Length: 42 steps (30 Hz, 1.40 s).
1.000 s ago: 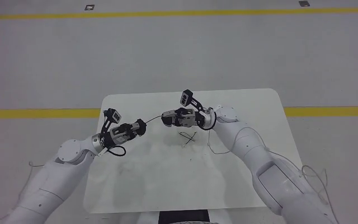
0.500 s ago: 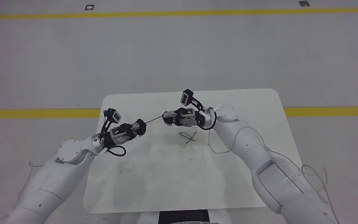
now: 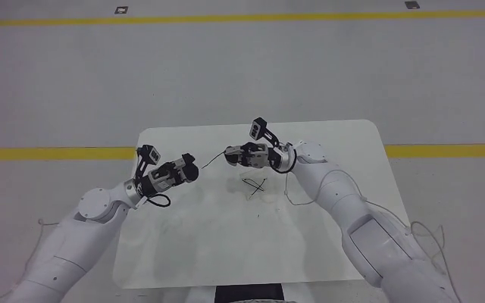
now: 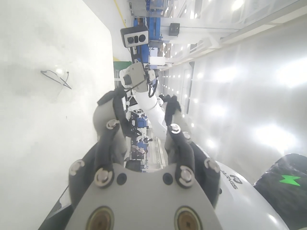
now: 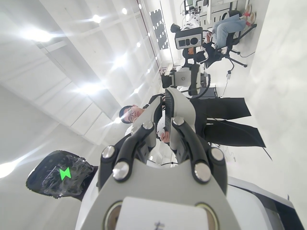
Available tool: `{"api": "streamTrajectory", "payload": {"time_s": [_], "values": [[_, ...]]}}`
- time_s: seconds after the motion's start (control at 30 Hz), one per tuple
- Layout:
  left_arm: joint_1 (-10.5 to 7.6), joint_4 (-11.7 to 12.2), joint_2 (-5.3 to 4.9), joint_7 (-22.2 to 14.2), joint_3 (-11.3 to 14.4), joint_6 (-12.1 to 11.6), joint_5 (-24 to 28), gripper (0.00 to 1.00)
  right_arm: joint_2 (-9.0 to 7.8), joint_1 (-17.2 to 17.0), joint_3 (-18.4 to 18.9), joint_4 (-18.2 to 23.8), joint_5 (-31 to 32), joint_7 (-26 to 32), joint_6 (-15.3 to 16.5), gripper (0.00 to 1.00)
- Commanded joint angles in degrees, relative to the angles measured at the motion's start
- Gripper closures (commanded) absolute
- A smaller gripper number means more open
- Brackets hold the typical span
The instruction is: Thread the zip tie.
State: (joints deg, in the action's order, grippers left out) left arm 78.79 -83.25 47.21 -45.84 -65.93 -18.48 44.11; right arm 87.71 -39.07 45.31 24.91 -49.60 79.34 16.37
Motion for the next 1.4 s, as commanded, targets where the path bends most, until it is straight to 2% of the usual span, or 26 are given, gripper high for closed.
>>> {"api": "streamTrajectory", "payload": {"time_s": [0.0,0.4,0.47,0.53,0.57,0.63,0.83,1.03,1.1,1.23,1.37], "values": [[-0.01,0.0,0.00,0.0,0.0,0.0,-0.2,0.00,0.01,0.0,0.1,-0.1,0.1,0.0,-0.1,1.00],[-0.01,-0.2,0.03,0.1,0.0,0.0,-0.2,0.00,0.01,0.0,0.1,-0.1,0.1,0.0,-0.1,1.00],[-0.07,-0.7,0.16,-2.6,0.3,-0.2,0.9,0.00,-0.18,-1.4,0.6,2.1,-0.1,-1.2,-0.9,1.00],[-0.36,-0.7,0.28,-6.7,0.2,-1.0,3.4,0.00,-0.51,-2.5,1.5,3.8,-1.3,0.3,-1.8,1.00],[-0.67,0.3,0.35,-9.5,0.0,-1.0,5.7,0.00,-0.70,-3.3,1.9,5.3,-2.1,0.3,-2.5,1.00],[-1.54,1.3,0.44,-13.6,-0.2,-1.0,6.7,0.00,-1.07,-4.3,2.4,7.1,-2.7,0.3,-3.3,1.00],[-3.63,5.1,1.45,-21.5,0.2,-1.0,13.6,0.00,-1.97,-7.5,3.5,12.6,-5.7,0.3,-6.2,1.00],[-3.80,5.3,1.50,-21.6,0.1,-1.0,13.5,0.00,-2.03,-7.5,3.4,12.8,-5.6,0.3,-6.2,1.00],[-3.84,4.7,1.55,-20.9,0.3,-0.9,12.2,0.00,-2.03,-7.7,3.4,13.0,-5.5,-0.1,-6.3,1.00],[-3.66,4.1,1.94,-19.9,0.8,-0.6,12.3,0.00,-2.12,-9.7,3.2,18.0,-4.2,-1.7,-7.8,1.00],[-4.23,4.5,2.39,-19.9,1.3,-0.4,12.8,0.00,-1.94,-10.9,2.9,20.6,-3.7,-2.6,-8.7,1.00]]}}
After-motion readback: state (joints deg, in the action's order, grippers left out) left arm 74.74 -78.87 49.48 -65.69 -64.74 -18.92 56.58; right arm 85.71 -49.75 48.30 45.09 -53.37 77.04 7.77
